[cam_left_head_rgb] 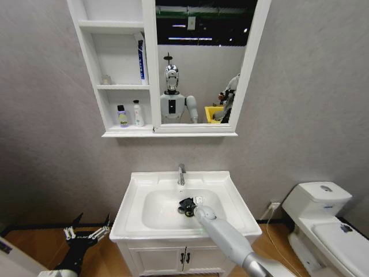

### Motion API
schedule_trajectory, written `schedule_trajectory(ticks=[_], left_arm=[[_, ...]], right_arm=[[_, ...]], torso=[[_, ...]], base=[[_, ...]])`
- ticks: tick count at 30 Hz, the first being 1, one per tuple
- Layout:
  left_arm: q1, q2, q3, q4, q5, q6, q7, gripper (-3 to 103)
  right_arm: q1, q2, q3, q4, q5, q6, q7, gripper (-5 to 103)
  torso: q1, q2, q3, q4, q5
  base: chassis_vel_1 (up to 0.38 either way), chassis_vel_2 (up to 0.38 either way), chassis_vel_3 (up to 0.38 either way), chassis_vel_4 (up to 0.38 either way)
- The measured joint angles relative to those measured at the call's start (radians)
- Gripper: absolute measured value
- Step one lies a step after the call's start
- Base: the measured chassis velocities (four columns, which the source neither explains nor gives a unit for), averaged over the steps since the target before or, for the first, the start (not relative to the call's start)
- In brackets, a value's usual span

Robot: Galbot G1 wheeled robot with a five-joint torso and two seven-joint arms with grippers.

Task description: Move facial cleanser and shampoo from washbasin to cabinet, then wipe washbasin with towel.

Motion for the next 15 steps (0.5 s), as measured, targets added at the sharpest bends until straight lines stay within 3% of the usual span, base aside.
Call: schedule_trajectory(ticks=[4,6,7,9,15], left_arm=[[0.000,0.000,0.000,0.000,0.000,0.000,0.000,100],[0.000,0.000,0.000,0.000,0.000,0.000,0.000,100],[0.000,0.000,0.000,0.000,0.000,0.000,0.000,100],[0.000,0.000,0.000,0.000,0.000,0.000,0.000,100],[0.000,0.000,0.000,0.000,0.000,0.000,0.000,100]], right_arm=[[-0.013,-0.040,0.025,0.026,-0.062,0.026,0.032,5],[-0.028,-0.069,0.031,0.056,-0.164,0.073,0.073,5],[-0.028,-0.069,0.031,0.056,-0.164,0.073,0.073,5],[-0.051,-0.130,0.030,0.118,-0.233,0.103,0.081,5],[-0.079,-0.151,0.022,0.173,-0.230,0.100,0.083,5]], torso=[[0.000,0.000,0.000,0.0000,0.0001],[0.000,0.000,0.000,0.0005,0.0005],[0.000,0.000,0.000,0.0005,0.0005],[0.000,0.000,0.000,0.0002,0.0001],[0.000,0.000,0.000,-0.0013,-0.0005]], base=[[0.000,0.000,0.000,0.000],[0.000,0.000,0.000,0.000],[0.000,0.000,0.000,0.000],[0.000,0.000,0.000,0.000],[0.000,0.000,0.000,0.000]])
